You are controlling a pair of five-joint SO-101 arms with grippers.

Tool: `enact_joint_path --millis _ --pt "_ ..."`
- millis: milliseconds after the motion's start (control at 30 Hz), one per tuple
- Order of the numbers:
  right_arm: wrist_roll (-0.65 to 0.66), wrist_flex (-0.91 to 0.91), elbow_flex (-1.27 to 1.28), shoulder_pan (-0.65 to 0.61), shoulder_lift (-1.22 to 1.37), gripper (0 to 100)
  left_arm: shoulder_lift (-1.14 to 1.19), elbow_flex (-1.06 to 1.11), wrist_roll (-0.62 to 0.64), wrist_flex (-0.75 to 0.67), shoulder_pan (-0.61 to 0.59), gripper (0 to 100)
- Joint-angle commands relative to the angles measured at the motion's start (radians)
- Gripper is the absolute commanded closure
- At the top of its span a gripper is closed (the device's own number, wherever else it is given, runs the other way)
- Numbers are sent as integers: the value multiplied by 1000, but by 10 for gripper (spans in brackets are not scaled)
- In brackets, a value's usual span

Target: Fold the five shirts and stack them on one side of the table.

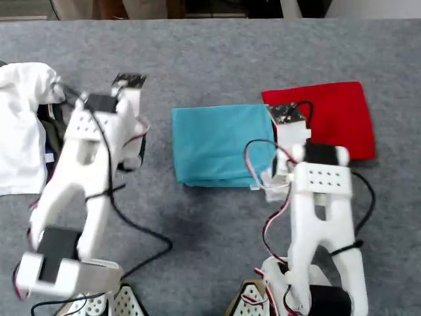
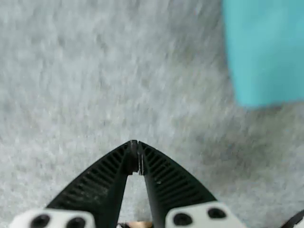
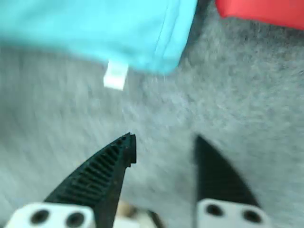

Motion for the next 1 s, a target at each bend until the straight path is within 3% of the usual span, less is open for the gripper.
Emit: enact_joint_path --millis 0,267,533,967 --pt "-229 -100 4 -90 50 564 -157 97 -6 -23 -43 981" --pt "-546 -219 -160 -156 320 535 -257 195 -18 -21 -115 981" --pt "-749 -216 -381 -157 611 526 -263 227 -12 -20 -127 981" --pt "-776 -140 -504 -168 777 542 -263 227 -12 -20 -127 981"
